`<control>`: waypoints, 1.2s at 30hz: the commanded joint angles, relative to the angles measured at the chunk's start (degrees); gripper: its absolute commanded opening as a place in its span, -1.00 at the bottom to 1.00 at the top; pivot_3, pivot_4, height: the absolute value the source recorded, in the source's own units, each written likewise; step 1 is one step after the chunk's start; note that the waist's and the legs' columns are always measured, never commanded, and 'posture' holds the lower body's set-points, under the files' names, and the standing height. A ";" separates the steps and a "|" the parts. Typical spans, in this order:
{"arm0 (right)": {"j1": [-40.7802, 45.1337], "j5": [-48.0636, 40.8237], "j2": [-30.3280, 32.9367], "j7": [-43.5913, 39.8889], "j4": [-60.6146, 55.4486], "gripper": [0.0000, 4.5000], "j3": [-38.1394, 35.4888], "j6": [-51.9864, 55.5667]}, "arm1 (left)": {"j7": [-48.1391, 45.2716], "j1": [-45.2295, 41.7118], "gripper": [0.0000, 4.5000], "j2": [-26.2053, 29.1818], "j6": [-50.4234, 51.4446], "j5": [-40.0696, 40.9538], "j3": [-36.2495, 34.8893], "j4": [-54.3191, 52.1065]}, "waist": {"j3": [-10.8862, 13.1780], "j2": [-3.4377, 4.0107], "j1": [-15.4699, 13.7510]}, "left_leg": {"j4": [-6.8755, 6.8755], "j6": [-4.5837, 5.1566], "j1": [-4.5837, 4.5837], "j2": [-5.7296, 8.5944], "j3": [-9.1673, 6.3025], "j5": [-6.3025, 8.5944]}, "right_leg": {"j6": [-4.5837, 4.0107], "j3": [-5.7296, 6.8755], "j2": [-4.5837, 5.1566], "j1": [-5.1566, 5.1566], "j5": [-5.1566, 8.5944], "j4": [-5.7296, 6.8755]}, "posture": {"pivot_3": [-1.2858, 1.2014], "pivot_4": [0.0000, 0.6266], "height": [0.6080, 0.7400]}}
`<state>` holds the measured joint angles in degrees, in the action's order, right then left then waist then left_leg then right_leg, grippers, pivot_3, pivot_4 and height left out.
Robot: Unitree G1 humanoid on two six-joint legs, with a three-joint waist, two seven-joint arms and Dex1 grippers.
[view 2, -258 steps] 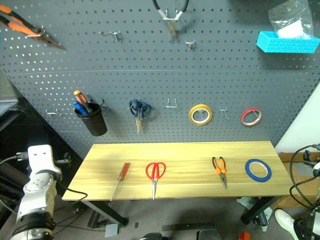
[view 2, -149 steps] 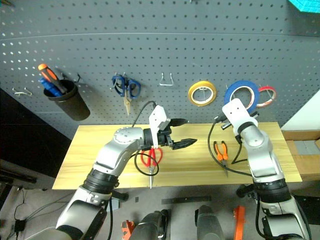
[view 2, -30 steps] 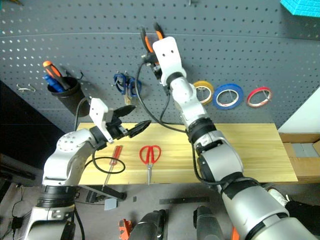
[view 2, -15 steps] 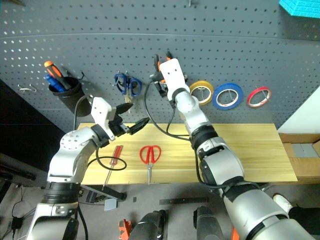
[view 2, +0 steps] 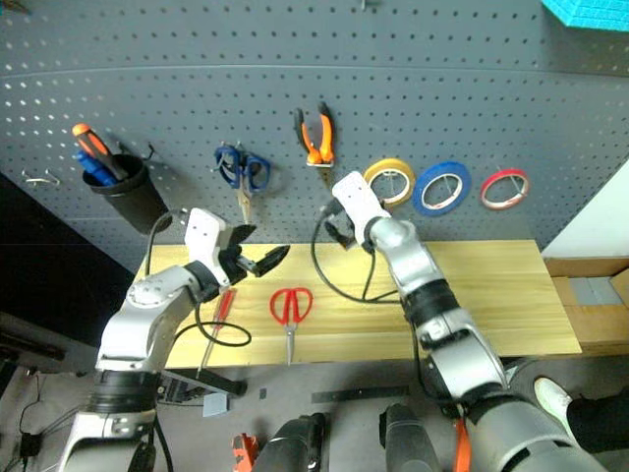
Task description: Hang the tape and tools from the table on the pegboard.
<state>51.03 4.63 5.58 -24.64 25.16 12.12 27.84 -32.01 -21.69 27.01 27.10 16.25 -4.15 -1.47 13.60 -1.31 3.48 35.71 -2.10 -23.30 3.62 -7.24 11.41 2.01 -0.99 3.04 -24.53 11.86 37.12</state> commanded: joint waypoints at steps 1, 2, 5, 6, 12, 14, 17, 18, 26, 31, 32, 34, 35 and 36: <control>-4.85 -6.97 1.76 -8.30 -21.89 0.99 1.32 12.50 | 6.00 1.72 1.00 -0.85 11.16 -0.48 0.19 -5.17 | 0.00 0.00 -0.02 | 0.00 -0.01 -0.08 -0.02 0.00 0.01 | 0.00 0.00 0.00 -0.09 0.00 -0.01 | 0.01 -0.41 1.00; -7.12 -9.26 3.06 -10.64 -27.46 0.99 2.03 16.79 | 8.12 2.53 1.00 -1.79 14.86 -0.68 0.51 -5.52 | 0.00 0.00 -0.05 | 0.03 0.00 -0.11 -0.02 -0.01 0.03 | 0.00 0.00 0.00 -0.12 0.00 0.00 | 0.01 -0.40 1.00; -11.52 -13.29 6.79 -14.71 -38.02 0.99 4.36 24.77 | 13.23 4.17 1.00 -3.87 23.18 -2.42 2.15 -6.24 | 0.00 -0.01 -0.14 | 0.13 0.03 -0.11 -0.02 -0.08 0.05 | 0.03 0.08 -0.03 -0.03 0.02 -0.01 | 0.01 -0.39 1.00; -12.99 -14.56 8.55 -16.26 -40.98 0.99 5.67 26.56 | 15.09 4.96 1.00 -4.88 25.56 -3.38 3.26 -6.28 | 0.00 0.00 -0.20 | 0.14 0.03 -0.11 -0.02 -0.09 0.05 | 0.06 0.09 -0.05 -0.01 0.04 -0.01 | 0.00 -0.38 1.00; -15.79 -17.93 12.45 -17.72 -47.17 0.99 8.81 30.84 | 22.11 6.35 1.00 -10.99 33.69 -5.97 6.16 -5.51 | -0.01 -0.03 -0.31 | 0.25 0.03 0.03 -0.04 -0.18 0.05 | 0.32 0.19 -0.03 0.28 0.20 -0.13 | -0.01 -0.36 1.00; -15.58 -18.41 12.43 -17.13 -47.26 0.99 9.09 31.33 | 23.74 5.97 1.00 -12.96 35.34 -6.29 5.67 -4.34 | -0.02 -0.05 -0.35 | 0.26 0.03 0.20 -0.05 -0.16 0.05 | 0.33 0.18 0.00 0.45 0.20 -0.13 | -0.01 -0.36 1.00; -15.26 -18.79 12.24 -16.38 -47.39 0.99 9.45 31.79 | 25.62 5.82 1.00 -15.04 36.51 -7.26 6.09 -2.04 | -0.03 -0.06 -0.28 | 0.24 0.03 0.25 -0.08 -0.13 0.05 | 0.33 0.16 0.00 0.47 0.21 -0.13 | -0.02 -0.35 1.00; -15.20 -18.91 12.27 -16.19 -47.40 0.99 9.53 31.85 | 26.10 5.71 1.00 -15.50 36.68 -7.46 5.92 -1.53 | -0.03 -0.06 -0.25 | 0.23 0.02 0.25 -0.09 -0.11 0.05 | 0.33 0.15 0.00 0.46 0.21 -0.12 | -0.02 -0.35 1.00; -15.26 -19.97 13.71 -14.76 -48.22 0.99 9.39 32.54 | 31.08 1.61 1.00 -20.35 35.15 -7.79 -0.70 9.39 | -0.04 -0.08 -0.26 | 0.23 0.02 0.24 -0.09 -0.03 0.05 | 0.33 0.15 0.02 0.47 0.21 -0.17 | -0.04 -0.33 1.00; -15.04 -20.46 14.82 -14.43 -48.93 0.99 9.42 33.09 | 31.31 0.58 1.00 -21.82 33.20 -6.95 -2.76 12.94 | -0.05 -0.08 -0.20 | 0.22 0.01 0.26 -0.09 0.14 0.06 | 0.33 0.13 0.02 0.47 0.21 -0.16 | -0.06 -0.33 1.00; -14.99 -20.51 15.00 -14.33 -49.05 0.99 9.39 33.23 | 31.27 0.47 1.00 -22.02 32.90 -6.81 -3.03 13.37 | -0.05 -0.07 -0.20 | 0.22 0.01 0.27 -0.10 0.15 0.06 | 0.33 0.13 0.02 0.48 0.21 -0.16 | -0.06 -0.33 1.00; -14.92 -20.68 15.25 -14.08 -49.27 1.00 9.30 33.47 | 31.21 0.35 0.74 -22.19 32.43 -6.95 -3.19 13.92 | -0.06 -0.07 -0.19 | 0.23 0.01 0.29 -0.10 0.18 0.06 | 0.34 0.12 0.03 0.50 0.21 -0.16 | -0.06 -0.33 1.00; -14.86 -20.71 15.39 -13.92 -49.36 1.00 9.32 33.52 | 31.16 0.35 0.60 -22.35 32.03 -6.91 -3.49 14.17 | -0.07 -0.07 -0.17 | 0.23 0.01 0.29 -0.10 0.19 0.06 | 0.34 0.12 0.03 0.50 0.21 -0.16 | -0.06 -0.33 1.00; -14.80 -20.74 15.52 -13.79 -49.42 1.00 9.33 33.57 | 31.10 0.33 0.45 -22.46 31.66 -6.85 -3.78 14.42 | -0.07 -0.06 -0.16 | 0.23 0.01 0.29 -0.09 0.20 0.06 | 0.34 0.12 0.02 0.50 0.21 -0.16 | -0.07 -0.33 1.00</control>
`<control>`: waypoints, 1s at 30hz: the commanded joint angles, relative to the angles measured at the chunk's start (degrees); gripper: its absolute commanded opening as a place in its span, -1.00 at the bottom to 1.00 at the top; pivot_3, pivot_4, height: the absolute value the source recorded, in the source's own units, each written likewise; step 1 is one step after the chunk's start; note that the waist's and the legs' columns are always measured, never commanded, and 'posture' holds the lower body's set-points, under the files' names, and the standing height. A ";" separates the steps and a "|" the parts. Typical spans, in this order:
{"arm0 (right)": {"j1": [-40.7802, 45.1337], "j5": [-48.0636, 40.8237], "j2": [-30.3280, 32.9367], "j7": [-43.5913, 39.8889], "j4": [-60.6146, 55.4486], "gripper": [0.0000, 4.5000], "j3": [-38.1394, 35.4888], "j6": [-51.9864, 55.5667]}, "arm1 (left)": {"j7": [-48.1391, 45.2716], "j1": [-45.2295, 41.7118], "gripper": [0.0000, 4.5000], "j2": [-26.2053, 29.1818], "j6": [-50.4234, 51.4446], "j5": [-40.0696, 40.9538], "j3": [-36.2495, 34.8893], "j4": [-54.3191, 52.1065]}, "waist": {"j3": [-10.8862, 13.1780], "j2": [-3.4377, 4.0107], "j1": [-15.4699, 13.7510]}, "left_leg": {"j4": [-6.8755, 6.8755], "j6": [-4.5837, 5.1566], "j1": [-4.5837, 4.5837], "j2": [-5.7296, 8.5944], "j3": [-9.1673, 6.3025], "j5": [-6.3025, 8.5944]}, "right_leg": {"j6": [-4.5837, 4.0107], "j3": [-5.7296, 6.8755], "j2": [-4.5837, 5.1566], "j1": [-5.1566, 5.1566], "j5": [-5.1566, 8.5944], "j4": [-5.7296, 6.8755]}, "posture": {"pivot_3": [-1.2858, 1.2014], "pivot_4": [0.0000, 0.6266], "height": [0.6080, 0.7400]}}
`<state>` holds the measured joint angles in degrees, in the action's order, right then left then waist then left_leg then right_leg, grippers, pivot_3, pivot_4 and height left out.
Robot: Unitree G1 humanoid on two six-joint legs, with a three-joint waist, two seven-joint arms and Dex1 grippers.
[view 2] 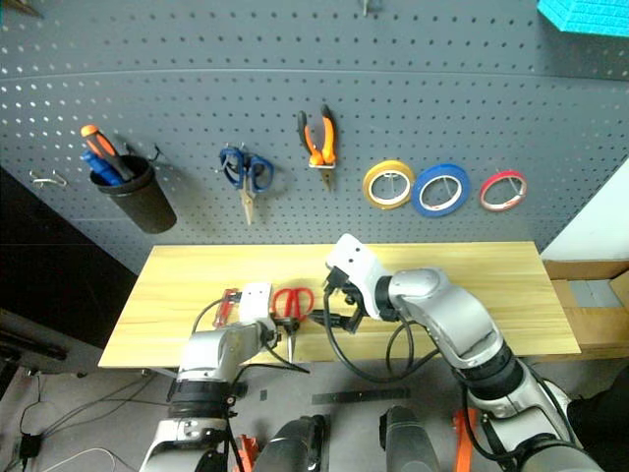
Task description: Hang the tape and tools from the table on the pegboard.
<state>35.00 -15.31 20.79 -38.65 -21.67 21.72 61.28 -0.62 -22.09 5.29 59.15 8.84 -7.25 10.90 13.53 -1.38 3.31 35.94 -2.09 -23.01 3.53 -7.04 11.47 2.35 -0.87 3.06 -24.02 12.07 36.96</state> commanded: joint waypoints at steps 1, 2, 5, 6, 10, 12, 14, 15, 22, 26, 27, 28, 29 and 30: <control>1.30 -0.84 0.42 0.32 -2.64 1.00 -0.26 0.15 | -0.28 0.70 0.30 -0.90 -0.67 0.74 -1.14 2.33 | -0.01 0.00 0.01 | 0.00 0.00 0.00 0.00 0.02 0.00 | 0.00 0.00 0.00 0.00 0.00 0.00 | -0.07 -0.34 1.00; 1.39 -0.89 0.53 0.40 -2.73 1.00 -0.30 0.21 | -0.40 0.68 0.14 -0.90 -0.87 0.90 -1.52 2.64 | -0.01 0.00 0.02 | 0.00 0.00 0.00 0.00 0.02 0.00 | 0.00 0.00 0.00 0.00 0.00 -0.01 | -0.07 -0.34 1.00; 1.68 -0.83 0.82 0.63 -2.91 1.00 -0.39 0.21 | -1.06 0.70 -0.32 -0.51 -1.56 1.03 -2.18 3.58 | -0.01 0.00 0.05 | 0.00 0.00 0.00 0.00 0.04 0.00 | 0.00 0.00 0.00 0.00 0.00 -0.01 | -0.07 -0.35 1.00; 1.77 -0.80 0.87 0.70 -2.91 1.00 -0.45 0.17 | -1.33 0.68 -0.48 -0.30 -1.90 1.06 -2.42 3.96 | -0.01 0.00 0.06 | 0.00 0.00 0.00 0.00 0.04 0.00 | 0.00 0.00 0.00 0.00 0.00 -0.01 | -0.07 -0.35 1.00; 1.73 -0.83 1.05 0.97 -3.07 1.00 -0.65 0.16 | -2.40 0.76 -0.99 0.13 -2.83 1.49 -3.28 4.60 | -0.09 -0.01 0.11 | 0.00 0.00 0.00 0.00 0.04 0.00 | 0.00 0.01 0.00 0.01 0.00 -0.01 | -0.07 -0.37 1.00; 1.50 -0.86 1.11 1.20 -3.10 1.00 -0.77 0.12 | -3.54 0.92 -0.99 0.69 -3.65 1.77 -3.40 4.58 | -0.12 -0.02 0.12 | 0.00 0.00 0.00 0.00 0.04 0.00 | 0.01 0.01 0.00 0.01 0.00 -0.02 | -0.07 -0.39 1.00; 1.40 -0.90 1.26 1.43 -2.94 1.00 -0.90 -0.01 | -4.47 1.05 -0.99 1.14 -4.03 2.39 -3.79 4.10 | -0.13 -0.03 0.13 | 0.00 0.00 0.00 0.00 0.04 0.00 | 0.01 0.02 0.00 0.01 0.00 -0.02 | -0.07 -0.41 1.00; 1.43 -0.89 1.35 1.52 -2.80 1.00 -1.03 -0.13 | -5.02 1.22 -0.99 1.42 -4.50 2.72 -3.93 3.50 | -0.13 -0.03 0.13 | -0.01 0.00 0.00 0.00 0.04 0.00 | 0.01 0.02 0.00 0.00 0.00 -0.02 | -0.07 -0.42 1.00; 2.19 -1.43 1.40 2.55 -3.09 1.00 -3.66 -0.09 | -7.40 5.23 -0.99 4.00 -9.22 2.61 -3.12 -5.22 | -0.14 -0.06 0.23 | -0.04 -0.04 -0.04 -0.03 0.05 0.03 | 0.00 -0.01 0.01 -0.04 0.00 -0.08 | -0.07 -0.43 1.00; 2.59 -0.89 1.00 4.52 -3.71 1.00 -6.07 -2.22 | -11.79 10.47 -0.99 10.05 -17.73 -1.51 3.27 -13.11 | -0.13 -0.06 0.31 | -0.10 -0.07 -0.06 -0.09 0.06 0.04 | -0.01 -0.04 0.02 -0.10 0.01 -0.08 | -0.07 -0.43 1.00; 2.61 -0.71 1.16 4.69 -3.96 1.00 -6.31 -3.22 | -12.22 11.72 -0.99 11.09 -19.53 -2.10 3.91 -14.72 | -0.13 -0.06 0.28 | -0.12 -0.08 -0.06 -0.10 0.06 0.05 | -0.02 -0.05 0.02 -0.11 0.01 -0.09 | -0.07 -0.43 1.00; 2.58 -0.71 1.32 4.69 -4.29 1.00 -6.52 -4.00 | -12.67 13.09 -0.99 12.23 -21.98 -2.84 4.52 -16.36 | -0.14 -0.06 0.26 | -0.13 -0.08 -0.06 -0.09 0.06 0.05 | -0.03 -0.07 0.03 -0.11 0.01 -0.10 | -0.07 -0.43 1.00; 2.56 -0.74 1.48 4.66 -4.57 1.00 -6.61 -4.62 | -13.21 14.28 -0.99 13.36 -24.42 -3.69 5.18 -17.69 | -0.14 -0.06 0.20 | -0.14 -0.08 -0.06 -0.09 0.06 0.05 | -0.03 -0.08 0.03 -0.11 0.02 -0.12 | -0.07 -0.44 1.00; 2.57 -0.49 1.72 4.59 -4.88 1.00 -6.45 -5.86 | -13.41 15.61 -0.99 14.71 -27.73 -5.19 5.89 -18.93 | -0.13 -0.06 0.19 | -0.15 -0.08 -0.06 -0.10 0.05 0.05 | -0.03 -0.07 0.05 -0.11 0.02 -0.15 | -0.07 -0.44 1.00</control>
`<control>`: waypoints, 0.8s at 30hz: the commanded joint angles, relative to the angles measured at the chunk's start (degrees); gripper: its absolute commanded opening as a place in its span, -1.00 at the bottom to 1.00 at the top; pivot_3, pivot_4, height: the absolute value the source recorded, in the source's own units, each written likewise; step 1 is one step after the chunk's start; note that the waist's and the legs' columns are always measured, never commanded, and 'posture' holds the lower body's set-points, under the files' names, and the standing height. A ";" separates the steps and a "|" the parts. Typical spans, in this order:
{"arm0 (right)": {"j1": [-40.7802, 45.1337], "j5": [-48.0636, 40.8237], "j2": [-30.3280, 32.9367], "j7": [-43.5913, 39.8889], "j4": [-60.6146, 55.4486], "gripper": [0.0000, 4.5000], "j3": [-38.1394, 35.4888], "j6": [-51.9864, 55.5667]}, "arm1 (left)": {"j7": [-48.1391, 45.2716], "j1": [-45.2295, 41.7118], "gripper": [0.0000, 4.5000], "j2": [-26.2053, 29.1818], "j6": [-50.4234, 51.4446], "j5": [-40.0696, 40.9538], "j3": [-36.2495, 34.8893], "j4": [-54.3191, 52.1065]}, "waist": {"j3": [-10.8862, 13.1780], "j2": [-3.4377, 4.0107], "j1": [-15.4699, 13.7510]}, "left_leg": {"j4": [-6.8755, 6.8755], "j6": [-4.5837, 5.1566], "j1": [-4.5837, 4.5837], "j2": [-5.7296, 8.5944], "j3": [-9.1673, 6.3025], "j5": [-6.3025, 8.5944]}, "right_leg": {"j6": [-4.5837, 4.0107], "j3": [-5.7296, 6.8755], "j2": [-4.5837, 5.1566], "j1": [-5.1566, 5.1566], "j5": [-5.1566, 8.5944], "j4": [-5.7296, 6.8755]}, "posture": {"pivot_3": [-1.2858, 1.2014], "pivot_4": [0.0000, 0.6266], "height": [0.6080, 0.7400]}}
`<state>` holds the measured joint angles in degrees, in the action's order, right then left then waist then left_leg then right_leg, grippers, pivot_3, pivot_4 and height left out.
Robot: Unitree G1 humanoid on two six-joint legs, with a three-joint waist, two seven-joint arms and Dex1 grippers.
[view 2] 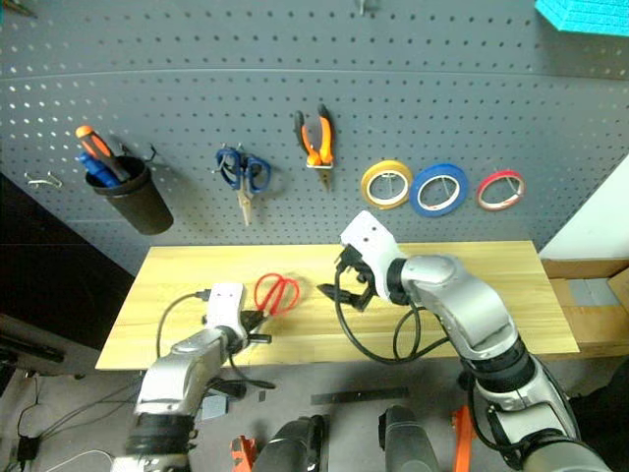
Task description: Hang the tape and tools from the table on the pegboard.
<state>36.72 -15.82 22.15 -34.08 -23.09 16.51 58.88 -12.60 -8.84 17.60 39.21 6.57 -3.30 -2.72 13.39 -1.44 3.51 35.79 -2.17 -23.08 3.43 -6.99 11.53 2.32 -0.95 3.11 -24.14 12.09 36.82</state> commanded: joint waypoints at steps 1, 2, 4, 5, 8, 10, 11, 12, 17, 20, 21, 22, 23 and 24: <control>0.85 0.19 0.54 -0.01 -3.62 1.00 -1.09 -4.36 | -1.53 3.24 -0.99 3.31 -10.10 -3.93 2.42 -6.00 | 0.00 0.00 -0.05 | -0.01 0.00 0.00 0.00 0.00 0.00 | -0.01 -0.02 0.01 0.00 0.01 -0.01 | -0.07 -0.44 1.00; 0.72 0.20 0.43 -0.18 -3.66 1.00 -1.08 -5.95 | -1.55 3.92 -0.99 3.73 -12.18 -4.35 2.35 -6.45 | 0.00 0.00 -0.07 | -0.03 0.01 0.00 0.00 -0.01 0.01 | -0.02 -0.02 0.02 -0.01 0.01 -0.03 | -0.07 -0.43 1.00; 0.76 0.95 1.33 -0.66 -4.37 1.00 -0.39 -8.85 | -0.64 5.66 -0.99 4.40 -17.71 -5.18 0.65 -8.16 | 0.00 0.00 -0.10 | -0.03 0.01 -0.01 -0.01 -0.01 0.01 | -0.04 -0.01 0.02 -0.01 0.02 -0.04 | -0.06 -0.43 1.00; 0.93 0.73 1.63 -1.12 -4.64 1.00 -0.53 -9.67 | -0.14 6.39 -0.99 4.45 -20.47 -5.20 -0.68 -9.32 | 0.00 0.00 -0.12 | -0.03 0.01 -0.01 -0.01 -0.02 0.02 | -0.04 0.00 0.03 -0.02 0.02 -0.05 | -0.06 -0.43 1.00; 1.83 -1.20 2.35 -3.16 -4.93 1.00 -1.96 -10.62 | 0.06 7.89 -0.99 5.43 -25.77 -5.54 -3.18 -12.43 | 0.00 0.00 -0.16 | -0.04 0.03 -0.05 -0.03 -0.08 0.03 | -0.05 0.02 0.04 -0.03 0.03 -0.07 | -0.05 -0.42 1.00; 2.27 -1.62 2.66 -3.84 -4.49 1.00 -2.65 -11.56 | 0.20 8.02 -0.99 5.73 -27.02 -5.50 -4.30 -14.07 | 0.00 0.00 -0.23 | -0.05 0.03 -0.06 -0.03 -0.08 0.03 | -0.06 0.04 0.04 -0.05 0.04 -0.07 | -0.04 -0.43 1.00; 2.48 -1.61 2.78 -3.97 -4.04 1.00 -2.92 -12.16 | 0.44 7.82 -0.99 5.80 -27.46 -5.61 -4.81 -14.80 | 0.00 0.00 -0.27 | -0.05 0.03 -0.07 -0.03 -0.08 0.03 | -0.06 0.05 0.04 -0.04 0.04 -0.07 | -0.03 -0.44 1.00; 2.69 -1.37 2.89 -3.93 -3.30 1.00 -3.28 -12.98 | 0.65 7.46 -0.99 5.90 -27.89 -5.83 -5.28 -15.72 | 0.00 -0.01 -0.29 | -0.04 0.04 -0.07 -0.02 -0.08 0.03 | -0.06 0.04 0.04 -0.04 0.04 -0.07 | -0.03 -0.44 1.00; 3.70 -0.11 3.86 -3.98 1.69 1.00 -4.03 -15.98 | 1.38 4.37 -0.99 6.81 -30.33 -7.43 -6.32 -19.84 | -0.02 -0.04 -0.57 | -0.02 0.05 -0.09 -0.01 -0.03 0.04 | -0.05 0.11 0.02 -0.02 0.04 -0.06 | -0.01 -0.46 1.00; 4.35 -0.01 3.90 -4.03 3.01 1.00 -3.81 -16.92 | 1.50 2.34 -0.99 6.81 -30.07 -7.49 -6.65 -19.58 | -0.02 -0.04 -0.63 | -0.02 0.05 -0.08 -0.01 0.02 0.04 | -0.05 0.08 0.00 -0.03 0.03 -0.05 | -0.02 -0.47 1.00; 4.53 0.08 3.88 -4.04 3.34 1.00 -3.69 -17.15 | 1.58 1.04 -0.99 6.69 -29.32 -7.08 -6.99 -18.73 | -0.02 -0.04 -0.63 | -0.02 0.05 -0.08 -0.01 0.04 0.04 | -0.05 0.06 0.00 -0.03 0.03 -0.05 | -0.02 -0.47 1.00; 4.72 0.16 3.83 -4.04 3.66 1.00 -3.60 -17.36 | 1.85 -0.34 -0.99 6.33 -27.91 -6.32 -7.53 -17.74 | -0.02 -0.04 -0.65 | -0.02 0.05 -0.08 -0.01 0.04 0.04 | -0.05 0.07 0.00 -0.03 0.03 -0.05 | -0.02 -0.47 1.00; 4.87 0.20 3.77 -3.95 3.88 1.00 -3.54 -17.35 | 1.67 -1.83 -0.99 6.49 -27.50 -5.96 -7.76 -16.44 | -0.02 -0.04 -0.68 | -0.01 0.05 -0.08 -0.01 0.03 0.04 | -0.05 0.09 -0.01 -0.03 0.03 -0.05 | -0.02 -0.47 1.00; 4.95 0.27 3.71 -3.81 4.01 1.00 -3.52 -17.20 | 1.14 -2.97 -0.99 6.98 -28.02 -6.04 -7.65 -15.28 | -0.03 -0.05 -0.69 | 0.00 0.05 -0.08 -0.01 0.02 0.03 | -0.05 0.10 -0.03 -0.02 0.03 -0.03 | -0.02 -0.47 1.00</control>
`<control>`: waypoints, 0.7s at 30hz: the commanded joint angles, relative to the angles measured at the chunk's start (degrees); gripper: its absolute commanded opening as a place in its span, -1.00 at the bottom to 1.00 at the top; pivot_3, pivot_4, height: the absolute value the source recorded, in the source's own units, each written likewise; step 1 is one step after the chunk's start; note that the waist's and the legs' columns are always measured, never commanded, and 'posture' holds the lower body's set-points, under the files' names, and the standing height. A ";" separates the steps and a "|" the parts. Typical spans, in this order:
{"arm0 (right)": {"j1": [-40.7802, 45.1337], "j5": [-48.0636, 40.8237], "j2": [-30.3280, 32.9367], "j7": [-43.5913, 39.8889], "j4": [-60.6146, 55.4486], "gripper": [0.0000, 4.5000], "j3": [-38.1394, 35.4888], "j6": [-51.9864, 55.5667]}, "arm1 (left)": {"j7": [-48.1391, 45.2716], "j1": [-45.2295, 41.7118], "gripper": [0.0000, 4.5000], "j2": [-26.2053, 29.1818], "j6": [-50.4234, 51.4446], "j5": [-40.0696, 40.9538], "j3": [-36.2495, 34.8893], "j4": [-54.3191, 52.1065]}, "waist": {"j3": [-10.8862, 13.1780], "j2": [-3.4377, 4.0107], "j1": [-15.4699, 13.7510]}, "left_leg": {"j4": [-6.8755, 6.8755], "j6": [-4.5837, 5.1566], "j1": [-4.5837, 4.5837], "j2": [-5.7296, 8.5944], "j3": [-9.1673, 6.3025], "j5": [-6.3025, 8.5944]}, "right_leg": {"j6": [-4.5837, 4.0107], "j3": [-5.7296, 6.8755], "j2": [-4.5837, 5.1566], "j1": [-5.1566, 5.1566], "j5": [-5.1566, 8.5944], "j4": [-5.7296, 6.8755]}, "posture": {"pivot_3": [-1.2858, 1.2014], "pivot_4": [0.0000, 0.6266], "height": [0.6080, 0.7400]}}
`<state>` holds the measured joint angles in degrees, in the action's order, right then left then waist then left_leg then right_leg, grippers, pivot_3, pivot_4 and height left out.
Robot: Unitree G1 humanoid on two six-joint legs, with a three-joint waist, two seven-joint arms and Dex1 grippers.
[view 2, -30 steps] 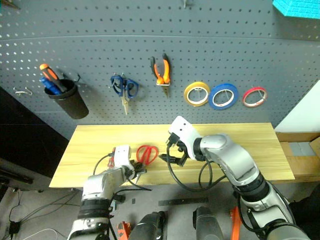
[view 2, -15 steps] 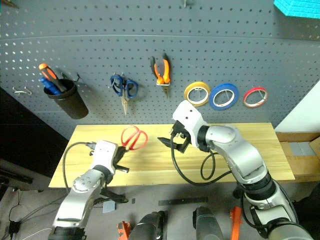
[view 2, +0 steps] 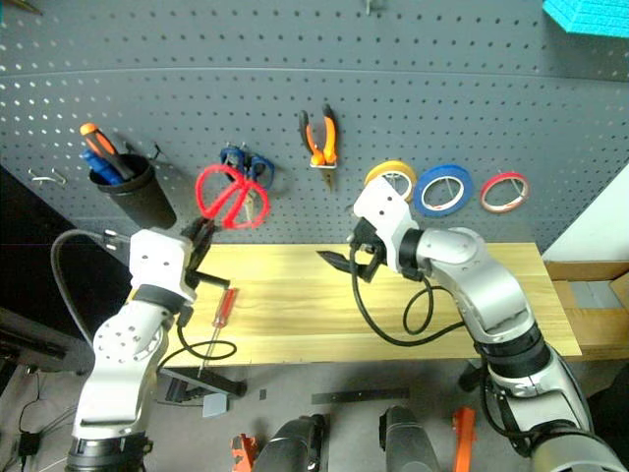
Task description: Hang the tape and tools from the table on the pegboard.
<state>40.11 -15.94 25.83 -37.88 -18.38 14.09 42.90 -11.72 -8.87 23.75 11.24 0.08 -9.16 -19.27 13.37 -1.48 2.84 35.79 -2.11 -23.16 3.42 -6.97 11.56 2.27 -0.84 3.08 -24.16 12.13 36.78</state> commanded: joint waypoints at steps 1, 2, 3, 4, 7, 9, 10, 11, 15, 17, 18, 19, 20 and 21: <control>1.62 0.43 -0.03 0.09 -0.64 1.00 -1.11 -1.02 | -0.18 -3.99 -0.99 1.17 -0.37 0.41 -1.71 2.28 | -0.01 -0.01 -0.01 | 0.00 0.00 0.00 0.00 -0.01 0.00 | 0.00 0.01 -0.02 0.00 0.00 0.00 | -0.02 -0.47 1.00; 1.67 0.47 -0.06 0.14 -0.59 1.00 -1.11 -0.89 | -0.19 -5.08 -0.99 1.13 -0.07 0.66 -1.95 3.22 | -0.01 -0.01 0.02 | 0.01 0.00 0.01 0.00 0.01 0.00 | 0.00 0.01 -0.02 0.02 0.00 0.01 | -0.02 -0.46 1.00; 1.70 0.54 -0.02 0.19 -0.62 1.00 -1.09 -0.72 | -0.02 -6.37 -0.99 1.12 0.30 0.95 -2.30 4.42 | -0.01 -0.01 0.05 | 0.01 0.00 0.00 0.01 0.02 0.00 | 0.01 -0.01 -0.02 0.01 0.00 0.00 | -0.02 -0.46 1.00; 1.69 0.59 0.05 0.35 -0.70 1.00 -1.12 -0.41 | 0.14 -7.89 -0.99 1.14 0.77 1.32 -2.66 6.04 | -0.01 -0.01 0.05 | 0.00 0.00 0.01 0.01 0.03 0.00 | 0.01 -0.01 -0.03 0.01 0.00 0.00 | -0.02 -0.46 1.00; 1.74 0.66 0.16 0.76 -0.84 1.00 -1.20 0.12 | -0.21 -11.19 -0.99 1.39 0.72 1.65 -2.32 10.16 | -0.01 -0.01 0.09 | 0.00 0.00 0.00 0.01 0.00 0.00 | 0.01 0.01 -0.03 0.00 0.00 0.00 | -0.03 -0.45 1.00; 1.80 0.69 0.12 0.95 -0.97 1.00 -1.25 0.27 | -1.26 -13.32 -0.99 1.53 0.23 1.31 -0.95 12.95 | -0.01 -0.01 0.09 | 0.00 0.00 0.00 0.02 0.01 0.00 | 0.01 0.00 -0.03 0.00 0.00 0.00 | -0.03 -0.45 1.00; 1.83 0.72 0.09 0.98 -1.04 1.00 -1.27 0.33 | -1.74 -14.06 -0.99 1.60 0.09 1.18 -0.41 13.95 | -0.01 -0.01 0.10 | 0.00 0.00 0.00 0.03 0.01 0.00 | 0.01 0.00 -0.03 0.00 0.00 0.01 | -0.03 -0.44 1.00; 1.89 0.73 0.02 1.04 -1.16 1.00 -1.32 0.42 | -1.84 -14.82 -0.99 1.47 -0.02 1.05 -0.11 15.01 | -0.01 -0.01 0.12 | 0.01 0.00 0.00 0.03 0.01 0.00 | 0.01 0.01 -0.04 0.00 0.00 0.01 | -0.04 -0.44 1.00; 2.10 0.58 -0.26 1.29 -1.69 1.00 -1.47 0.85 | -2.76 -16.49 -0.99 0.91 -0.55 1.02 1.20 18.45 | -0.01 -0.01 0.28 | 0.01 0.00 0.00 0.04 0.01 0.00 | 0.01 0.00 -0.04 0.00 0.00 0.02 | -0.04 -0.43 1.00; 2.08 0.47 -0.24 1.32 -1.98 1.00 -1.50 1.07 | -3.15 -16.19 -0.99 0.78 -1.02 1.04 1.69 18.69 | -0.01 -0.01 0.35 | 0.01 0.00 0.01 0.04 0.00 0.00 | 0.01 0.00 -0.03 0.00 0.00 0.02 | -0.05 -0.43 1.00; 2.03 0.41 -0.23 1.33 -2.12 1.00 -1.53 1.20 | -3.32 -16.01 -0.99 0.72 -1.17 0.99 1.91 18.68 | -0.01 -0.01 0.38 | 0.01 0.00 0.00 0.04 -0.01 0.00 | 0.01 0.00 -0.03 0.00 0.00 0.02 | -0.05 -0.42 1.00; 1.97 0.39 -0.20 1.38 -2.28 1.00 -1.53 1.32 | -3.49 -15.77 -0.99 0.67 -1.31 1.00 2.07 18.56 | -0.01 -0.01 0.35 | 0.01 0.00 0.00 0.04 -0.01 0.00 | 0.01 0.00 -0.03 0.00 0.00 0.02 | -0.05 -0.42 1.00; 1.90 0.31 -0.19 1.42 -2.44 1.00 -1.55 1.45 | -3.76 -15.47 -0.99 0.55 -1.53 1.29 2.11 18.33 | -0.01 -0.01 0.30 | 0.01 0.00 0.00 0.04 -0.01 0.00 | 0.01 0.00 -0.02 0.01 0.00 0.02 | -0.05 -0.42 1.00; 1.82 0.29 -0.14 1.44 -2.55 1.00 -1.53 1.51 | -3.74 -15.20 -0.99 0.49 -1.77 1.32 2.11 17.98 | -0.01 -0.01 0.28 | 0.01 0.00 0.00 0.05 -0.02 0.00 | 0.01 0.00 -0.02 0.01 0.00 0.02 | -0.05 -0.42 1.00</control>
<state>41.25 -15.26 25.69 -36.56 -18.44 14.07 44.50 -14.29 -24.62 24.52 10.68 1.33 -8.20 0.15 13.37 -1.50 3.12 35.80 -2.11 -23.17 3.48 -6.99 11.56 2.28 -0.84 3.06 -24.15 12.13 36.80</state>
